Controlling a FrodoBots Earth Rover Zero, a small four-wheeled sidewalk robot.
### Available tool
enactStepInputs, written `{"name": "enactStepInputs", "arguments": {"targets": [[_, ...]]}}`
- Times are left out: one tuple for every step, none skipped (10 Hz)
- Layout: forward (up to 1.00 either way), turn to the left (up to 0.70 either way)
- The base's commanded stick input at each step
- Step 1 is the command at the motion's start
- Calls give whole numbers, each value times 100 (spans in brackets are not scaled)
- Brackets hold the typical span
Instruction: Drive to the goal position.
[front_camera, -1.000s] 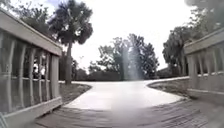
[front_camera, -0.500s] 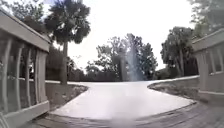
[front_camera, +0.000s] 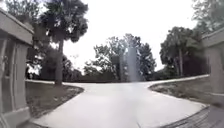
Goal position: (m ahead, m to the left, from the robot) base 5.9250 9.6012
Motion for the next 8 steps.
{"name": "enactStepInputs", "arguments": {"targets": [[59,3],[59,3],[59,3],[59,3],[59,3],[59,3],[59,3],[59,3]]}}
